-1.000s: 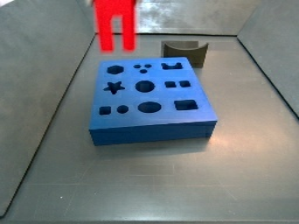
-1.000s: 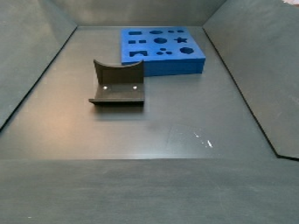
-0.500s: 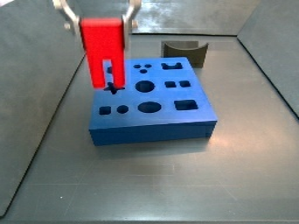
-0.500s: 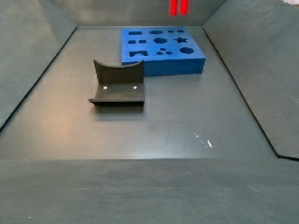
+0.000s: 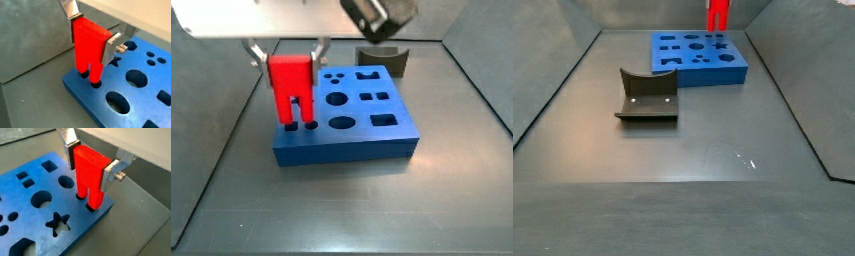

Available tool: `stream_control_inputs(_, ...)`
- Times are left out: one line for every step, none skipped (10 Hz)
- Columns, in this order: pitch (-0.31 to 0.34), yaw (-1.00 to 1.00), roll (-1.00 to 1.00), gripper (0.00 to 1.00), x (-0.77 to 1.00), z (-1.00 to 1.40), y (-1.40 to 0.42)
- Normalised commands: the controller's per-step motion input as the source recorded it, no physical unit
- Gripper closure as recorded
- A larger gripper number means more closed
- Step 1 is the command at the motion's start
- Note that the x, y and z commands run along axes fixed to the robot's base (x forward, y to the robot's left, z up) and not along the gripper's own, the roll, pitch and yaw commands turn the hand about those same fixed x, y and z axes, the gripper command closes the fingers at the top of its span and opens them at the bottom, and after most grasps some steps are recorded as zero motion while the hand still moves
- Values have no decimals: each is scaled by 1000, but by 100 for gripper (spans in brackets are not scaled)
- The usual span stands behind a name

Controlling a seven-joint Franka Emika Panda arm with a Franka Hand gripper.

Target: Insert the square-circle object.

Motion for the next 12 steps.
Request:
stream_control_inputs(54, -114, 67, 100, 189, -326, 0)
stream_control_inputs(87, -131, 107, 100, 229, -329, 0)
stream_control_inputs(57, -106, 133, 100, 160, -400, 0)
stream_control_inputs(3, -97, 169, 100, 74, -483, 0)
stream_control_inputs(-83, -91, 157, 100, 0, -769, -29)
stream_control_inputs(-171, -49, 100, 100, -137, -920, -97)
stream_control_inputs(-221, 0, 87, 100, -157, -849, -97)
stream_control_inputs(-239, 0, 84, 100, -126, -809, -74)
stream_control_inputs(-281, 0, 80, 100, -57, -709, -37)
stream_control_inputs(-299, 0, 89, 100, -20, -657, -17)
stream_control_inputs(-373, 0, 91, 100, -103, -517, -163)
stream_control_inputs(-166, 0, -7, 100, -34, -71, 0)
